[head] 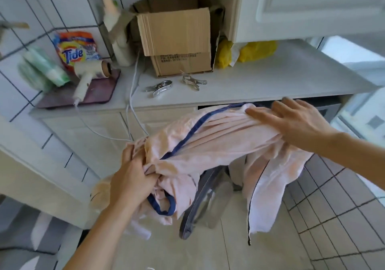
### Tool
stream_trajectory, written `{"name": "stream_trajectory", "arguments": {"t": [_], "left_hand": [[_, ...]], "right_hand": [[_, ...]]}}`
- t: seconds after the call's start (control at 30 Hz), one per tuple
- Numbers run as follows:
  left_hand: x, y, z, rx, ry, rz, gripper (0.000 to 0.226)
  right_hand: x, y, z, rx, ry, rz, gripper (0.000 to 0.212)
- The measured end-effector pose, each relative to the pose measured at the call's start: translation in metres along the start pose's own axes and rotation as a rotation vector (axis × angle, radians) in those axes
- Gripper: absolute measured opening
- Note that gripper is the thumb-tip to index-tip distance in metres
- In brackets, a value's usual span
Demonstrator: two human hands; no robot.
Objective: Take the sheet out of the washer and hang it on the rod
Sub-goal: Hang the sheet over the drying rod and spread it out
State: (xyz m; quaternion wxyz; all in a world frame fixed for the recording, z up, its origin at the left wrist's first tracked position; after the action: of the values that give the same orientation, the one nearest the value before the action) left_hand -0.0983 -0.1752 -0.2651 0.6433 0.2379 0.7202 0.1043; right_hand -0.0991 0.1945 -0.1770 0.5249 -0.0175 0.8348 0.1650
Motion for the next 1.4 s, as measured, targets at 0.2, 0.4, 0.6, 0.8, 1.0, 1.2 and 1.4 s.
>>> {"name": "stream_trajectory", "arguments": {"t": [0.2, 0.4, 0.6, 0.8, 1.0, 1.2, 1.4], "left_hand": [[-0.037, 0.02, -0.015, 0.171, 0.053, 0.004, 0.063], [-0.062, 0.047, -0.029, 0.275, 0.083, 0.014, 0.055], [-0.079, 0.087, -0.038, 0.336, 0.124, 0.061, 0.051], [-0.094, 0.142, -0.048, 0.415, 0.169, 0.071, 0.051], [-0.109, 0.202, -0.065, 0.556, 0.251, 0.065, 0.048], [-0.126, 0.256, -0.079, 0.661, 0.324, 0.059, 0.043], [-0.137, 0.312, -0.091, 0.71, 0.371, 0.115, 0.042]], "right_hand": [[-0.06, -0.001, -0.005, -0.003, 0.105, 0.183, 0.109], [-0.111, 0.009, -0.005, -0.092, 0.196, 0.401, 0.09], [-0.16, 0.015, -0.005, -0.189, 0.308, 0.589, 0.074], [-0.201, 0.025, -0.011, -0.267, 0.317, 0.679, 0.074], [-0.245, 0.042, -0.019, -0.351, 0.374, 0.707, 0.058], [-0.264, 0.092, -0.029, -0.349, 0.36, 0.79, 0.05], [-0.286, 0.162, -0.019, -0.237, 0.279, 0.936, 0.065]]}}
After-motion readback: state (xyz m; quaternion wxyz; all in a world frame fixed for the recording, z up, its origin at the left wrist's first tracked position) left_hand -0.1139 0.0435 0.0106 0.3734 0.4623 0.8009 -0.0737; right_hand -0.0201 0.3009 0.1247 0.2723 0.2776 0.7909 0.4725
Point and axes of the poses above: each hand's wrist, its own z-axis away from the middle knuckle, its own x-axis out of the palm, y = z × x, the point moved 4 cm from there along -z, towards the middle knuckle, and after that the axes turned 14 degrees about x, right-handed, at the moved point
